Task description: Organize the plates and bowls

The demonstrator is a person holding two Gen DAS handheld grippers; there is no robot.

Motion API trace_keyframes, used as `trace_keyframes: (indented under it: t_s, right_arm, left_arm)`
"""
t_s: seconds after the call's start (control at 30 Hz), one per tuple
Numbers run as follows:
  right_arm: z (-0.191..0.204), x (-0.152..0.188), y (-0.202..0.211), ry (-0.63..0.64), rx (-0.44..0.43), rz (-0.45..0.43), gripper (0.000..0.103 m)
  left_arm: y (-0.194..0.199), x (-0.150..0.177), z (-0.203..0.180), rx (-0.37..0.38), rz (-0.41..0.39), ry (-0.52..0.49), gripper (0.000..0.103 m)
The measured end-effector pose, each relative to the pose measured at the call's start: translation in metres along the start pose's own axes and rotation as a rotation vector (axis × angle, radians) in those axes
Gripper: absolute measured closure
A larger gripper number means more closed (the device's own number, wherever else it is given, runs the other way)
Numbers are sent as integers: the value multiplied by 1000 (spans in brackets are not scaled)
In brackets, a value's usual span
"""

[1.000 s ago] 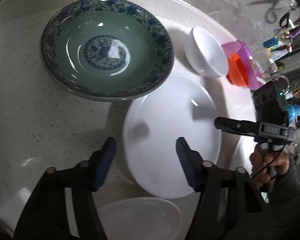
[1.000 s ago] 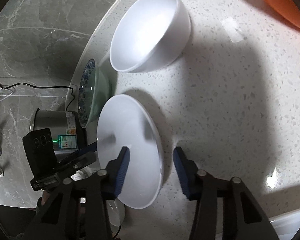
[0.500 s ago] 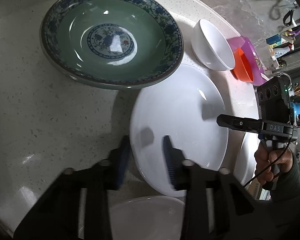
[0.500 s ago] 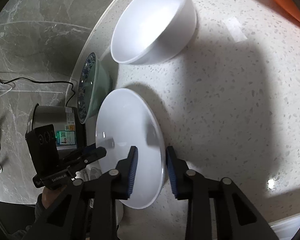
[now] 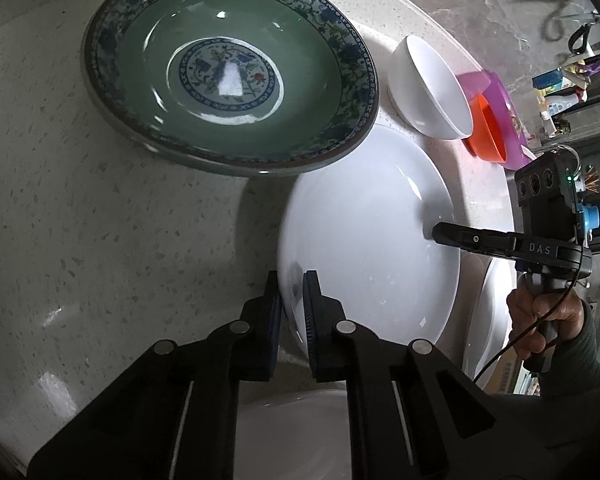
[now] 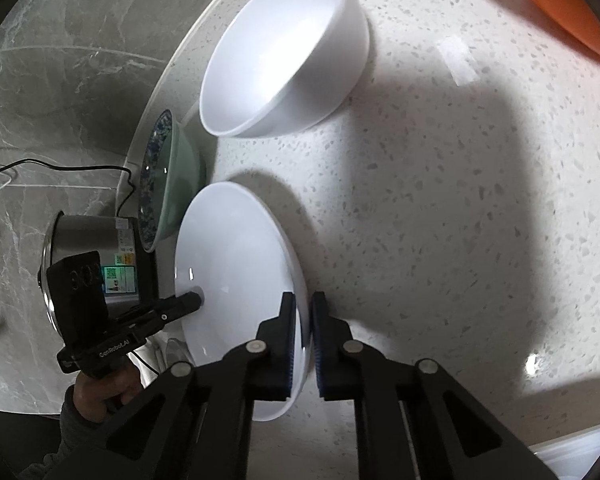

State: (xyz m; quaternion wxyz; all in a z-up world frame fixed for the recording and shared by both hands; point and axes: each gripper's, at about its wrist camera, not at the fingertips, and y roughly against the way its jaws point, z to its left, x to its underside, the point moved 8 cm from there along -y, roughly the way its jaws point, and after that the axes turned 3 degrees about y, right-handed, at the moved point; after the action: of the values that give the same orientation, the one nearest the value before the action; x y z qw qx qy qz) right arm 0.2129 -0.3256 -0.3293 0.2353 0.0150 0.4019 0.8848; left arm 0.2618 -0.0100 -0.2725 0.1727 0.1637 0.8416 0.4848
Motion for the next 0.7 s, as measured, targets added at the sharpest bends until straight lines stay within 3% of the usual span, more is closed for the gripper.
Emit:
trace_keyframes:
  t_s: [0.7]
  right_arm:
    - [0, 2, 25, 44, 33, -89, 94]
  left_arm:
    - [9, 2, -24, 19, -33, -39, 94]
